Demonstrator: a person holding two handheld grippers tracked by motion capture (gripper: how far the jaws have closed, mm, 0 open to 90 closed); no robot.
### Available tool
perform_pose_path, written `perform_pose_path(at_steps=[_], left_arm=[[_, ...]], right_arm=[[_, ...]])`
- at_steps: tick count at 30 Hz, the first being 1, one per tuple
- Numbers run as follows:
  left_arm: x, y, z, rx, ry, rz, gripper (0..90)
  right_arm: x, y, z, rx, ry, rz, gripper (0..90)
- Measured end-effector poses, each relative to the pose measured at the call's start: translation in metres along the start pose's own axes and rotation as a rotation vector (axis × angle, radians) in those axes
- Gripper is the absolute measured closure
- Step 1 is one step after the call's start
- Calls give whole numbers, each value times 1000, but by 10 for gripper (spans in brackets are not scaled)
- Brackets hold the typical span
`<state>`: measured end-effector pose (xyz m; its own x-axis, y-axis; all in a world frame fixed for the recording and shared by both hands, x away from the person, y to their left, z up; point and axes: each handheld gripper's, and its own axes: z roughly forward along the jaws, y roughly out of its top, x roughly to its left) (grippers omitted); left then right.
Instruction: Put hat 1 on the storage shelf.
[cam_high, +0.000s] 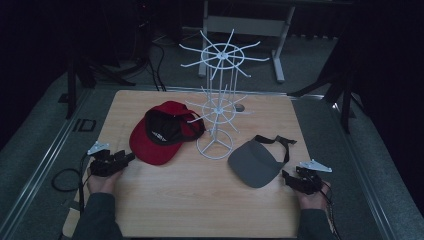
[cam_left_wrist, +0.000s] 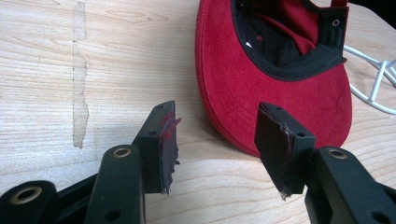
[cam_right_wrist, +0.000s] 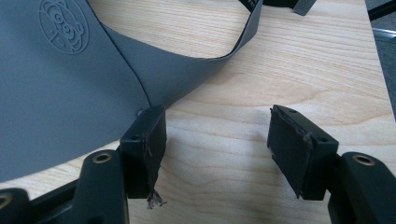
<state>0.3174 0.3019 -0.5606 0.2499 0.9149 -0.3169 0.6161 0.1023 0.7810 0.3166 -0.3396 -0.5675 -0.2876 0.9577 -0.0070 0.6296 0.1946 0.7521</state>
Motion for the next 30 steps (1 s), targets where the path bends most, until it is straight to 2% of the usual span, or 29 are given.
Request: perform_pose_path(at_steps=[12, 16, 17, 30], left_arm=[[0, 0, 0, 7, 9, 15, 494], [-1, 1, 1, 11, 24, 29, 495], [-1, 2, 1, 16, 41, 46, 495], [1, 13, -2, 15, 76, 82, 495]], right_arm=[[0, 0, 0, 2, 5, -6, 355], [0, 0, 0, 2, 6, -7, 353], [0, 0, 0, 2, 6, -6, 353], [0, 0, 0, 3, 6, -6, 352]])
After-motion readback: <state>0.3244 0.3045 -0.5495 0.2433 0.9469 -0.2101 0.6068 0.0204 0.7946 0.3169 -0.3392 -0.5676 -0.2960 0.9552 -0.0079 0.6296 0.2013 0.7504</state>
